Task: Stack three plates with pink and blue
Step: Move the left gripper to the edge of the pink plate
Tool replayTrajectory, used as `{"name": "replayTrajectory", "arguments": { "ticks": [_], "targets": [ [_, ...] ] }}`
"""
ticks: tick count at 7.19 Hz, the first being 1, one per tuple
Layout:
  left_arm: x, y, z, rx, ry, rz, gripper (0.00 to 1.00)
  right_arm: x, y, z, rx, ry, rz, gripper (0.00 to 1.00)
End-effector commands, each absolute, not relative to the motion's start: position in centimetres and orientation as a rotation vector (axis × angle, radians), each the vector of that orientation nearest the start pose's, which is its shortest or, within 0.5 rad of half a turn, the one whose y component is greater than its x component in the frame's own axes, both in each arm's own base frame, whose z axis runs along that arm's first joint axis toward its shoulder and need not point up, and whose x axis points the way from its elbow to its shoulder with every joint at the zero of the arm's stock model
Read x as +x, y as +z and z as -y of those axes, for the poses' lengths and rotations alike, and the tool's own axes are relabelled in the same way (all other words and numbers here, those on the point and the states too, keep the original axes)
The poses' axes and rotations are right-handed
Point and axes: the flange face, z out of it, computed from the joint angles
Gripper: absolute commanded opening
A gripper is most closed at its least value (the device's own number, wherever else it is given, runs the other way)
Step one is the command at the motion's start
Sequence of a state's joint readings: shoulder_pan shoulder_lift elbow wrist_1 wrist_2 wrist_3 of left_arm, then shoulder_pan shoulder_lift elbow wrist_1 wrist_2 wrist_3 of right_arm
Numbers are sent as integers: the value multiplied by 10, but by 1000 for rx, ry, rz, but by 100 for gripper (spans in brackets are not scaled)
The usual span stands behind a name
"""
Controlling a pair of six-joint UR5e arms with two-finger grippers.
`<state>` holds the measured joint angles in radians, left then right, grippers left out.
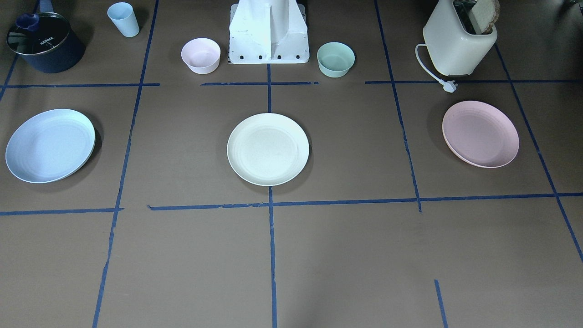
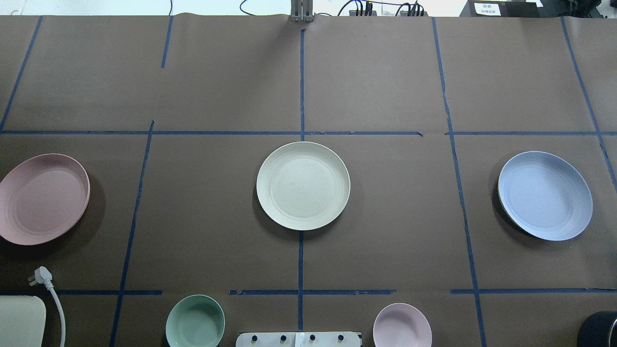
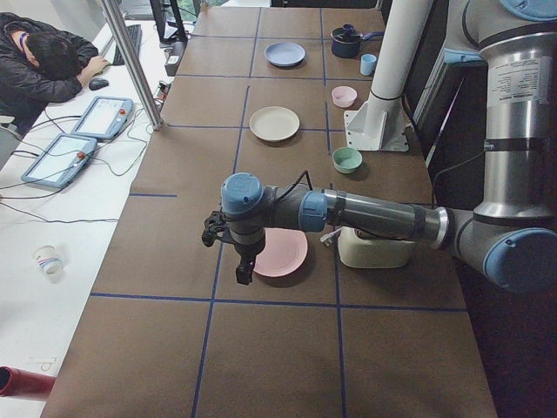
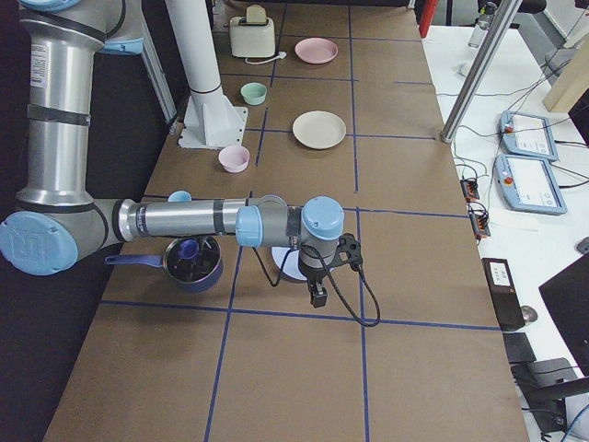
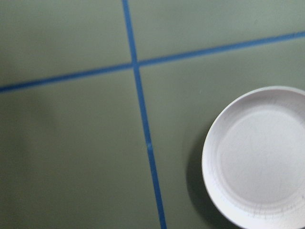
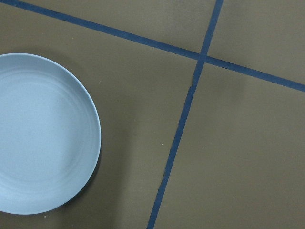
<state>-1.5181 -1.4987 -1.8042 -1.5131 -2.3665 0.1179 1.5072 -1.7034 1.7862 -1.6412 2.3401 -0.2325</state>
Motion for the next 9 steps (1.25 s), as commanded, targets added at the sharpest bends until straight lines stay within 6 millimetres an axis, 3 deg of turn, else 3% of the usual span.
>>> {"name": "replayTrajectory", "arguments": {
  "ticks": [1, 2, 5, 6, 8, 9],
  "targets": [
    [4, 595, 462, 103, 189, -811, 100, 30, 621, 439, 72, -298, 771, 100],
    [37, 598, 463, 73, 121, -825, 100, 28, 621, 439, 71, -302, 772, 100],
    [112, 671, 450, 75, -21, -922, 100, 28, 622, 439, 68, -303, 770, 100],
    [131, 683, 441, 62, -44, -949, 100, 27, 623, 439, 66, -304, 770, 100],
    [142, 697, 435, 38, -33, -948, 100, 27, 623, 439, 66, -304, 769, 100],
    [142, 698, 434, 34, -37, -946, 79, 27, 624, 439, 65, -305, 769, 100]
  ]
}}
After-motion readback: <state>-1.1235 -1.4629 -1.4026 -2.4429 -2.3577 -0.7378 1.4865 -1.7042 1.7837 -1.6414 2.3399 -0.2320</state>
